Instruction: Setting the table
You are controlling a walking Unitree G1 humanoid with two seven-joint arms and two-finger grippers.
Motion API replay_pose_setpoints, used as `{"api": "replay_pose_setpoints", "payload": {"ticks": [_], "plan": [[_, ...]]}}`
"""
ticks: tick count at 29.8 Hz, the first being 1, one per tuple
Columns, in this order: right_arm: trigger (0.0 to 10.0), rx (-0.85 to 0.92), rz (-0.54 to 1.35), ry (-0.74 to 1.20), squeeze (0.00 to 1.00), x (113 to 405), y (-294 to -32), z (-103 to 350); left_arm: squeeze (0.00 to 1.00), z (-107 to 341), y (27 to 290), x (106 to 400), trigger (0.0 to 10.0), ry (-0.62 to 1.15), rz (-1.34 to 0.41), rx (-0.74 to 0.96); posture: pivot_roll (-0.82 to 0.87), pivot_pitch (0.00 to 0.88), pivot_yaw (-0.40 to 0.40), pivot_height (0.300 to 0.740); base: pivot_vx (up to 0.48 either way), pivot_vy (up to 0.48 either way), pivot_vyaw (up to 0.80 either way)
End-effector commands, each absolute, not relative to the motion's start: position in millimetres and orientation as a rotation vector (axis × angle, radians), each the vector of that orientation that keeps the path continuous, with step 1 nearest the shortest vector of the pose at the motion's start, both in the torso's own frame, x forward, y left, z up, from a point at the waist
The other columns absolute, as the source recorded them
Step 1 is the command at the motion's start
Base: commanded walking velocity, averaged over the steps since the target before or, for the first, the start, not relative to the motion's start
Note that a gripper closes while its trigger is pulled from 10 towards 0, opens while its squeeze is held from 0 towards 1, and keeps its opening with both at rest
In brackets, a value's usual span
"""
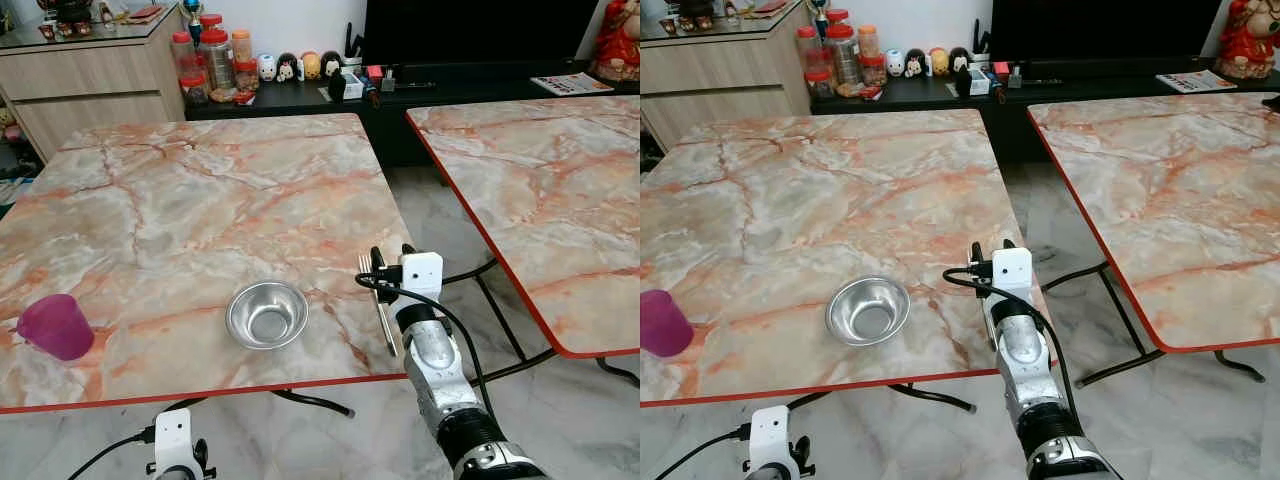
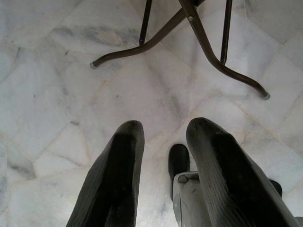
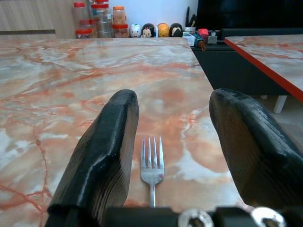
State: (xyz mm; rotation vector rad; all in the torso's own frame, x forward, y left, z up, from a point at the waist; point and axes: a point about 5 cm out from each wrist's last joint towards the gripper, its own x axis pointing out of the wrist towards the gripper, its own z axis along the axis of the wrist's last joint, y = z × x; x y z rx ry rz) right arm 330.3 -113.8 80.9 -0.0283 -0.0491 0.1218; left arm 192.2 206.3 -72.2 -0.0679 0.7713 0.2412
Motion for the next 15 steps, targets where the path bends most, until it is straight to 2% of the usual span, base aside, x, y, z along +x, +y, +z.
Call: {"api": "replay_pose_setpoints", "payload": {"ticks": [1,15], "plan": [[10.0,-0.02,0.123,-0.053,0.0,333.6,-113.2,84.3,0.0,-71.4,208.0,193.4,10.0,0.769,0.251,-0.065,-0.02,0.0,0.019,0.74,0.0,0.0,0.0],[10.0,-0.021,0.122,-0.048,0.0,333.9,-113.1,83.9,0.0,-71.2,208.4,193.8,10.0,0.769,0.251,-0.066,-0.02,0.0,0.02,0.74,0.0,0.0,0.0]]}}
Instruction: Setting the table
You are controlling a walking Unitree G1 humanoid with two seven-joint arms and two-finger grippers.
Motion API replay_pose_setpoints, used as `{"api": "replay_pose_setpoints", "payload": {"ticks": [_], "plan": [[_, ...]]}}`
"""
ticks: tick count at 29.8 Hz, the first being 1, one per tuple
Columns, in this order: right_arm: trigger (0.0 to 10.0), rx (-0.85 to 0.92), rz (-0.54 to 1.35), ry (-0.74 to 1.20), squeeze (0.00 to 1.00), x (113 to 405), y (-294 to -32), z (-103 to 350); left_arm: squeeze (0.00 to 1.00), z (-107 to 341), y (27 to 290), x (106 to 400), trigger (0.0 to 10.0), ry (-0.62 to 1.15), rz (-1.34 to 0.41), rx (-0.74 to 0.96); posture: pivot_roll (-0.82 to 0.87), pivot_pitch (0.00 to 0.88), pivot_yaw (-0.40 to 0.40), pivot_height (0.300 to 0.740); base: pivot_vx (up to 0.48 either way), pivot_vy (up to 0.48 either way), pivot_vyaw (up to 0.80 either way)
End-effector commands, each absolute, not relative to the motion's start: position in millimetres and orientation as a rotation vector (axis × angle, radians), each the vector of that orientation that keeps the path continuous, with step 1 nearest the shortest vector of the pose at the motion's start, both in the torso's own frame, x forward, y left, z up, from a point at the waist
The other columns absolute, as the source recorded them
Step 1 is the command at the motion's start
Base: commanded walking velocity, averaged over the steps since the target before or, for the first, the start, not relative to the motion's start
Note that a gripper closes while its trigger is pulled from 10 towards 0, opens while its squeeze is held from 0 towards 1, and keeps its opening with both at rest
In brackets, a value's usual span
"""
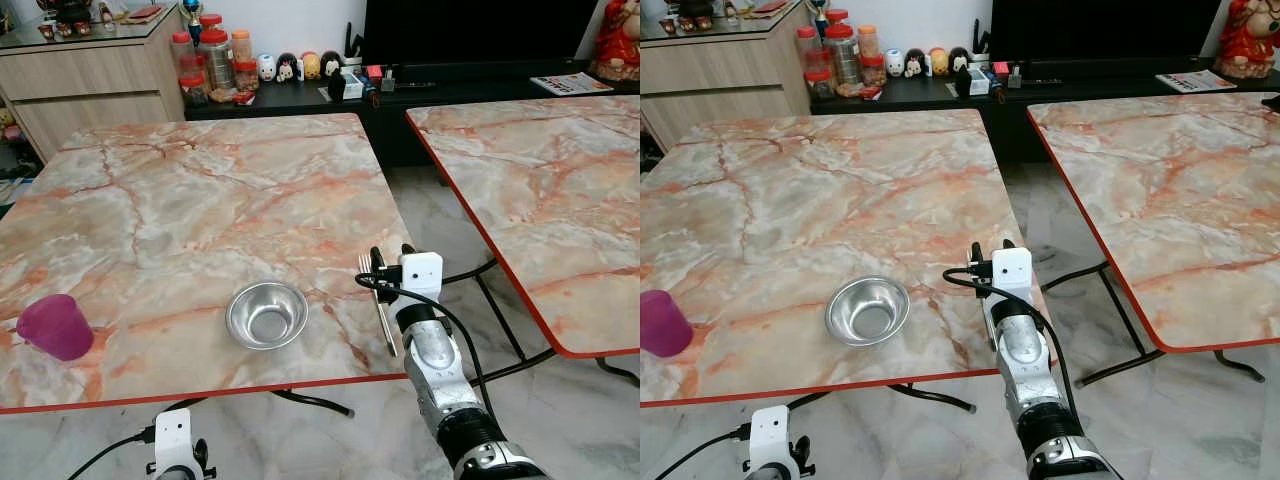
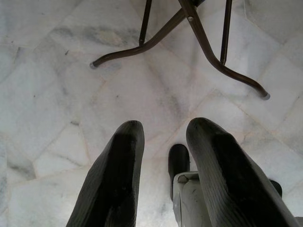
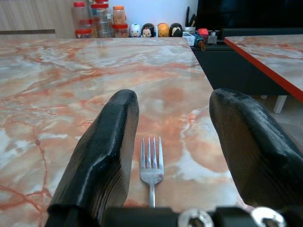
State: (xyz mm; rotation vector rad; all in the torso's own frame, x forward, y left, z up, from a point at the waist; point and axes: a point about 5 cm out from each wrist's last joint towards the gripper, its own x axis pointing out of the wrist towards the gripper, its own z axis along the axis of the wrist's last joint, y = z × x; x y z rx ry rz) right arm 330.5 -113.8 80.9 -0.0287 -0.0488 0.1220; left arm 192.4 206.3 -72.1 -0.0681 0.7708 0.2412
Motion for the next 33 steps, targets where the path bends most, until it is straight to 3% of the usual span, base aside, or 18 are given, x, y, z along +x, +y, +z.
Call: {"api": "replay_pose_setpoints", "payload": {"ticks": [1,16,33], "plan": [[10.0,-0.021,0.122,-0.047,0.0,334,-113,84,0.0,-71,208,194,10.0,0.769,0.251,-0.066,-0.02,0.0,0.02,0.74,0.0,0.0,0.0],[10.0,-0.022,0.115,0.024,0.0,335,-113,77,0.0,-72,208,193,10.0,0.77,0.251,-0.069,-0.02,0.0,0.017,0.74,0.0,0.0,0.0],[10.0,-0.031,0.085,0.247,0.0,340,-113,62,0.0,-72,207,193,10.0,0.773,0.253,-0.076,-0.02,0.0,0.013,0.74,0.0,0.0,0.0]]}}
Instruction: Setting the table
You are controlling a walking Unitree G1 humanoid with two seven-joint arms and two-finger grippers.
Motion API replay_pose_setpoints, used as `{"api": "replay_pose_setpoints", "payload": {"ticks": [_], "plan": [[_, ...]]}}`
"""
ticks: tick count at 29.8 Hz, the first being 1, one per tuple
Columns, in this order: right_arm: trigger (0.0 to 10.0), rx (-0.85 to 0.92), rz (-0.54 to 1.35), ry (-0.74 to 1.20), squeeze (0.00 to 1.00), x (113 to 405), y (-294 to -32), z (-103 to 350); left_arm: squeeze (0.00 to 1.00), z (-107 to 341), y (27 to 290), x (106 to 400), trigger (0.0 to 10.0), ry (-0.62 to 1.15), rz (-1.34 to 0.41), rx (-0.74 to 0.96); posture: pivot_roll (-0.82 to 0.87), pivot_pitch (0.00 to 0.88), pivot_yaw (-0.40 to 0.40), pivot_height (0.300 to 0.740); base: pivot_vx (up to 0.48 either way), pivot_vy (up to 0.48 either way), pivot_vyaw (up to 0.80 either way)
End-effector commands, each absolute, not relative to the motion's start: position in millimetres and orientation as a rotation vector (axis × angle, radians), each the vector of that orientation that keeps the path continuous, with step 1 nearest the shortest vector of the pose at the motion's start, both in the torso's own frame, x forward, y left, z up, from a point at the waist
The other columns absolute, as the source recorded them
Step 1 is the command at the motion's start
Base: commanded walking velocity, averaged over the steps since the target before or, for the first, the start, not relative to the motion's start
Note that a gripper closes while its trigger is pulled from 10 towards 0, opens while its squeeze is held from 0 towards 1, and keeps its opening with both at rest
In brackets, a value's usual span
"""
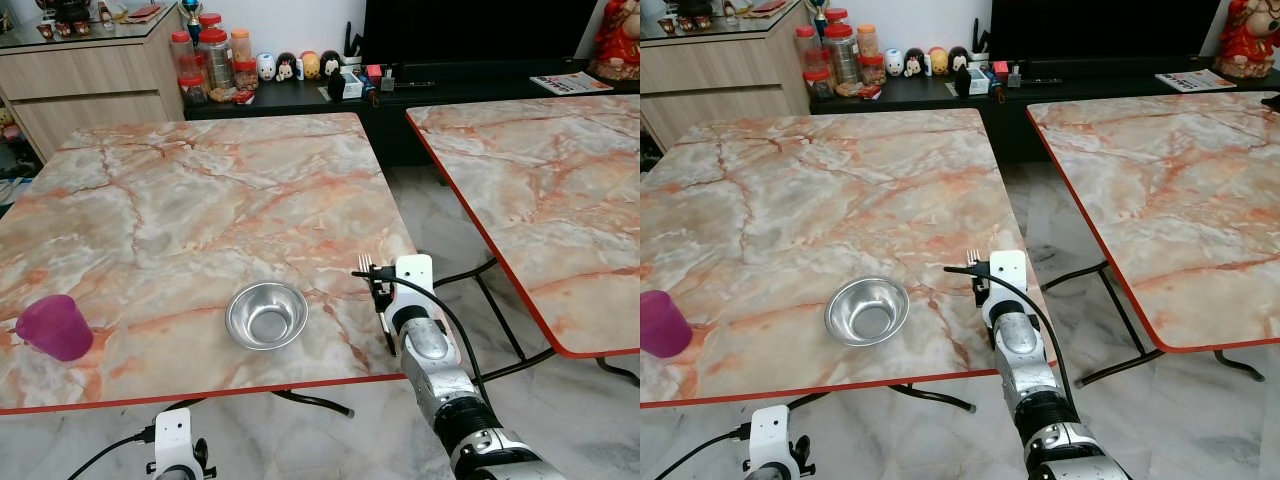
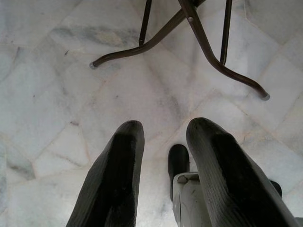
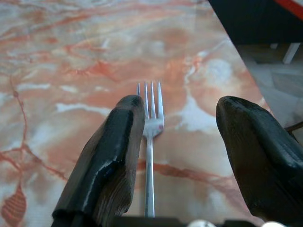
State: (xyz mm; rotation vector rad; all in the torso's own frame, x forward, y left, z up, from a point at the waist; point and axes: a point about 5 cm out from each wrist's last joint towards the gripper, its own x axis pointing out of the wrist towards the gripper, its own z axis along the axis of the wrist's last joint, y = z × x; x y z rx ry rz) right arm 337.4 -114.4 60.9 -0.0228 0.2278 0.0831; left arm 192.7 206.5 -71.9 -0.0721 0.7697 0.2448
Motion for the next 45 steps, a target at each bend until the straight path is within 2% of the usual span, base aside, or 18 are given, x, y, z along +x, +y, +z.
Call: {"api": "replay_pose_setpoints", "payload": {"ticks": [1,14,29,32,45], "plan": [[10.0,-0.031,0.085,0.247,0.0,340,-113,62,0.0,-72,207,193,10.0,0.773,0.253,-0.076,-0.02,0.0,0.013,0.74,0.0,0.0,0.0],[10.0,-0.016,0.155,0.328,0.0,338,-98,55,0.0,-72,206,192,10.0,0.774,0.252,-0.077,-0.01,0.0,0.012,0.74,0.0,0.0,0.0],[10.0,0.01,0.121,0.333,0.0,346,-99,62,0.0,-74,206,189,10.0,0.784,0.241,-0.068,-0.02,0.0,0.013,0.74,0.0,0.0,0.0],[10.0,0.081,0.097,0.35,0.0,348,-99,63,0.0,-75,206,188,10.0,0.787,0.239,-0.065,-0.02,0.0,0.011,0.74,0.0,0.0,0.0],[10.0,0.03,0.12,0.447,0.0,345,-97,54,0.0,-75,204,188,10.0,0.794,0.233,-0.067,-0.02,0.0,0.003,0.74,0.0,0.0,0.0]]}}
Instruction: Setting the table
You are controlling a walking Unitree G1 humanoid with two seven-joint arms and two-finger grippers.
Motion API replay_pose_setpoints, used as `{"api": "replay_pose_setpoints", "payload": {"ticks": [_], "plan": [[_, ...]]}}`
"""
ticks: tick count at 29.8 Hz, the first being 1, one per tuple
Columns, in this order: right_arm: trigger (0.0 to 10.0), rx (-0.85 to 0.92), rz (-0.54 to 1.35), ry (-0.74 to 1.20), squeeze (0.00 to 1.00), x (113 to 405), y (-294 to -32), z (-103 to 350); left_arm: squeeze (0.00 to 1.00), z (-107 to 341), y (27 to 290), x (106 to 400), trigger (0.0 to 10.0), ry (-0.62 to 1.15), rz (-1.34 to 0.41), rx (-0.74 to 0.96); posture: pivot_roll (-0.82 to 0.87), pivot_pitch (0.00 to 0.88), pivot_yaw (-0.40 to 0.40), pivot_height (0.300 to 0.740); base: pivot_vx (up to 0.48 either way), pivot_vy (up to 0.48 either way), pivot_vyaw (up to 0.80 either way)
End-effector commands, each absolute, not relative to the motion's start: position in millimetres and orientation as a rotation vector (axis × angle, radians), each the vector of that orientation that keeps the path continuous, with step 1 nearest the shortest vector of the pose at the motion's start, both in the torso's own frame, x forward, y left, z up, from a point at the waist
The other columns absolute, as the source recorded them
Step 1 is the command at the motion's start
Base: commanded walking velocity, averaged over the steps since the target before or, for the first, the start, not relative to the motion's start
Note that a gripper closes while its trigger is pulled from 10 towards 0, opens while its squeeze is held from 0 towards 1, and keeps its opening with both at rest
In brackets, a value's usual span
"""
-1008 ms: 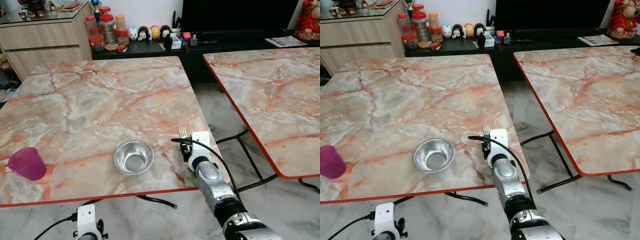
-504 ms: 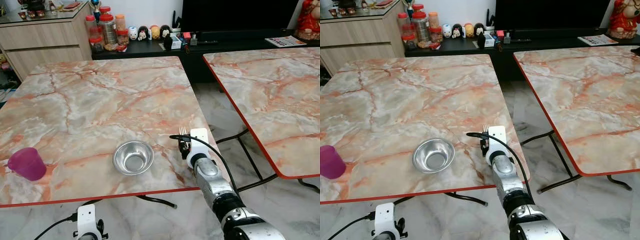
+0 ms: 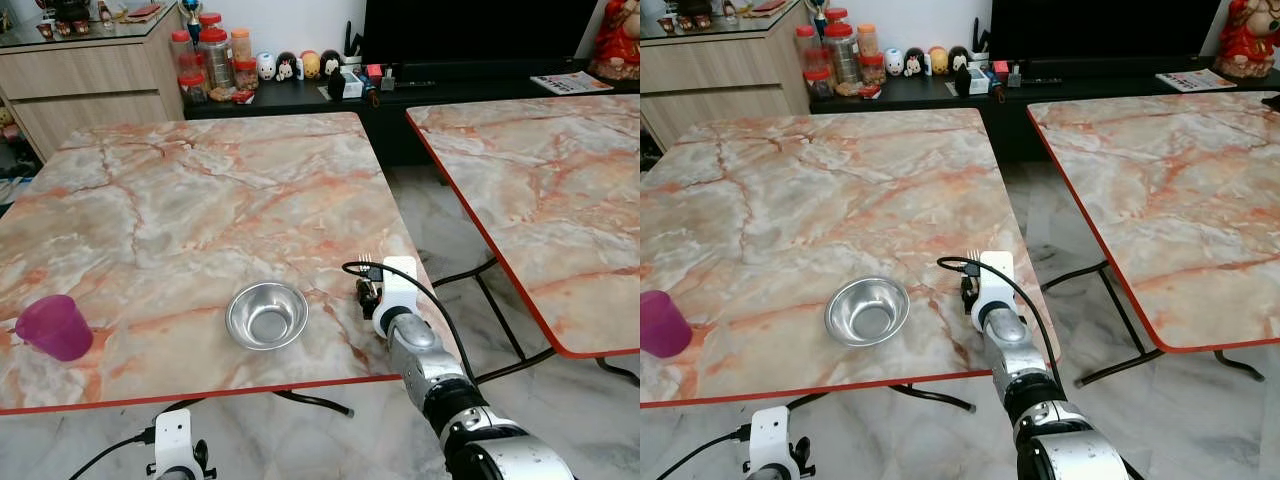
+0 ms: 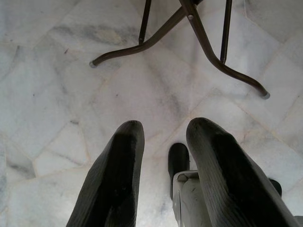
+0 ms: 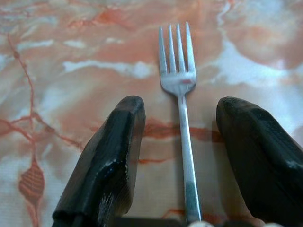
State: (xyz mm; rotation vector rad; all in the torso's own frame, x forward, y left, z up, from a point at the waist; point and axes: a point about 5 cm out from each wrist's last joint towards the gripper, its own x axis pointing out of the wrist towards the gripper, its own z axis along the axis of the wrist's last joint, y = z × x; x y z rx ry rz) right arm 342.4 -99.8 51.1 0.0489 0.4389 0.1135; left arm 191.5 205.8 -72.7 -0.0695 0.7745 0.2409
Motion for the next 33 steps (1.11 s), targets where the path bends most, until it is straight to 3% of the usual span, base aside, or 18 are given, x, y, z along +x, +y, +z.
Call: {"api": "replay_pose_setpoints", "payload": {"ticks": [1,16,17,22,23,33], "plan": [[10.0,0.028,0.12,0.451,0.0,345,-98,54,0.0,-75,204,188,10.0,0.795,0.233,-0.068,-0.02,0.0,0.002,0.74,0.0,0.0,0.0],[10.0,-0.082,0.131,0.588,0.0,337,-103,38,0.0,-76,200,189,10.0,0.807,0.216,-0.088,-0.02,0.0,-0.003,0.74,0.0,0.0,0.0],[7.3,-0.09,0.128,0.606,0.0,335,-104,36,0.0,-76,199,189,10.0,0.807,0.215,-0.091,-0.02,0.0,-0.003,0.74,0.0,0.0,0.0],[7.3,-0.094,0.129,0.611,0.0,335,-105,35,0.0,-76,199,189,10.0,0.808,0.214,-0.092,-0.02,0.0,-0.003,0.74,0.0,0.0,0.0],[0.0,-0.095,0.13,0.61,0.0,335,-105,35,0.0,-76,199,189,10.0,0.81,0.214,-0.097,-0.02,0.0,-0.002,0.74,0.0,0.0,0.0],[0.0,-0.098,0.137,0.597,0.0,336,-102,37,0.0,-76,199,189,10.0,0.809,0.219,-0.106,-0.01,0.0,-0.003,0.74,0.0,0.0,0.0]]}}
